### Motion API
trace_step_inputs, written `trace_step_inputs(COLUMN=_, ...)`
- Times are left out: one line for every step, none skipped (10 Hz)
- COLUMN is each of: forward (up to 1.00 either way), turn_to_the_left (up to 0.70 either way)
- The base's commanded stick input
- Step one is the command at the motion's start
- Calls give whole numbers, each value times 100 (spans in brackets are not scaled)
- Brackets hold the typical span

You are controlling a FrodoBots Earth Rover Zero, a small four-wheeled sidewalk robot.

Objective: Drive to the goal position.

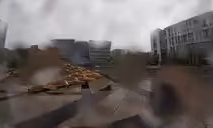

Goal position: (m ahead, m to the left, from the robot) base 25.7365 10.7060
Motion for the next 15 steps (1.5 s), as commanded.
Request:
trace_step_inputs(forward=100, turn_to_the_left=-36)
trace_step_inputs(forward=100, turn_to_the_left=-38)
trace_step_inputs(forward=100, turn_to_the_left=0)
trace_step_inputs(forward=100, turn_to_the_left=0)
trace_step_inputs(forward=100, turn_to_the_left=0)
trace_step_inputs(forward=100, turn_to_the_left=0)
trace_step_inputs(forward=100, turn_to_the_left=-38)
trace_step_inputs(forward=100, turn_to_the_left=-16)
trace_step_inputs(forward=100, turn_to_the_left=-2)
trace_step_inputs(forward=100, turn_to_the_left=0)
trace_step_inputs(forward=100, turn_to_the_left=0)
trace_step_inputs(forward=100, turn_to_the_left=0)
trace_step_inputs(forward=100, turn_to_the_left=0)
trace_step_inputs(forward=100, turn_to_the_left=0)
trace_step_inputs(forward=100, turn_to_the_left=0)
